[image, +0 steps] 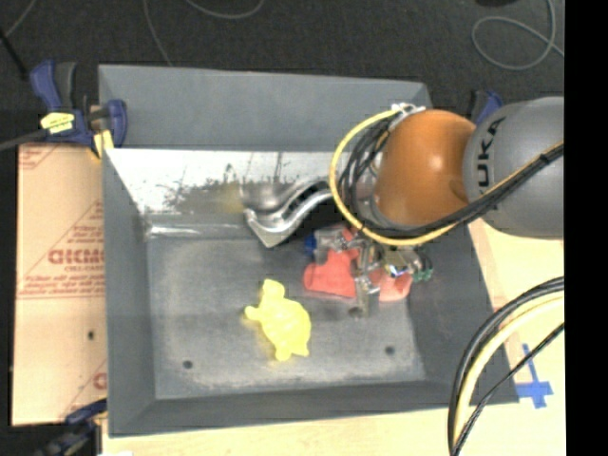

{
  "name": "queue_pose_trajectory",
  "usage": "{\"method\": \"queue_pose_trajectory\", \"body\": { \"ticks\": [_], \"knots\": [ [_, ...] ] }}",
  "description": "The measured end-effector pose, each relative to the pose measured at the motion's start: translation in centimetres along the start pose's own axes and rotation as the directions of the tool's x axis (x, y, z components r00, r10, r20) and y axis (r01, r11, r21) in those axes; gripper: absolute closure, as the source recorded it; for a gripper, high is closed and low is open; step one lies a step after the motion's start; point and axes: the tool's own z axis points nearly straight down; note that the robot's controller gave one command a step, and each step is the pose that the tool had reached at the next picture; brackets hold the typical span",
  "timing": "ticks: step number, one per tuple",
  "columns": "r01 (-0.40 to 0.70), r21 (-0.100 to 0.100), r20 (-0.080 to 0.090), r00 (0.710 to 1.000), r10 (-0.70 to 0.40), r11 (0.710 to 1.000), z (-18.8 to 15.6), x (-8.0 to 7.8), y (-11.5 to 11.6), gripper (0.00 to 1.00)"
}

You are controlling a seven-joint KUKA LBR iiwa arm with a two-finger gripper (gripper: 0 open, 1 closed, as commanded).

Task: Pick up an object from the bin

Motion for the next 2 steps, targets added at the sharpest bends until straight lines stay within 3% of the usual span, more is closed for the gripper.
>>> {"method": "queue_pose_trajectory", "body": {
  "ticks": [1, 2],
  "knots": [
    [-0.36, -0.004, 0.01, 0.933, 0.36, 0.933, 4.97, -0.66, -4.14, 1.0],
    [-0.361, -0.004, 0.01, 0.933, 0.361, 0.933, 4.97, -0.66, -4.14, 1.0]
  ]
}}
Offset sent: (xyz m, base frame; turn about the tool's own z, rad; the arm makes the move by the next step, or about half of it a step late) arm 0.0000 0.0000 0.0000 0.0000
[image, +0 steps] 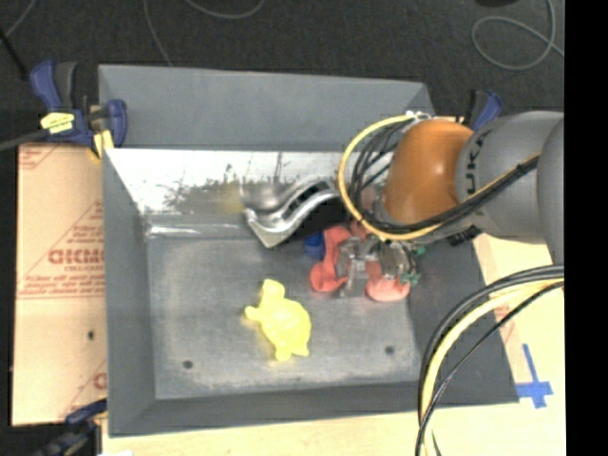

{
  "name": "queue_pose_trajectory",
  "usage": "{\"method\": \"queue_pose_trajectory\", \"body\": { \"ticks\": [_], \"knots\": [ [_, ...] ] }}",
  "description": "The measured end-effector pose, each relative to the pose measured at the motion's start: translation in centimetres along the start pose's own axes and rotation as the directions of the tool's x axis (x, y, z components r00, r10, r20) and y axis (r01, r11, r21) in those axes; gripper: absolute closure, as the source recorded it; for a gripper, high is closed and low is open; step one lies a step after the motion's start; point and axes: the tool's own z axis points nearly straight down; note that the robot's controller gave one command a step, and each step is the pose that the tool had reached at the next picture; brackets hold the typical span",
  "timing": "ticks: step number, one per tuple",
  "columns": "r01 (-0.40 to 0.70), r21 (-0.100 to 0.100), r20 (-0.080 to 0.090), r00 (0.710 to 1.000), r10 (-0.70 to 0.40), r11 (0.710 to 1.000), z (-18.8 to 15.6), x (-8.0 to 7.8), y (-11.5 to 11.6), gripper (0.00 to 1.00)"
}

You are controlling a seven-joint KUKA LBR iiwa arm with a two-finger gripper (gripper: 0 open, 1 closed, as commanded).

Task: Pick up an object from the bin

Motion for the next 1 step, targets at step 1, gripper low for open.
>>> {"method": "queue_pose_trajectory", "body": {
  "ticks": [1],
  "knots": [
    [0.015, 0.003, 0.013, 1.0, -0.015, 1.0, -19.63, -2.22, -0.63, 1.0]
  ]
}}
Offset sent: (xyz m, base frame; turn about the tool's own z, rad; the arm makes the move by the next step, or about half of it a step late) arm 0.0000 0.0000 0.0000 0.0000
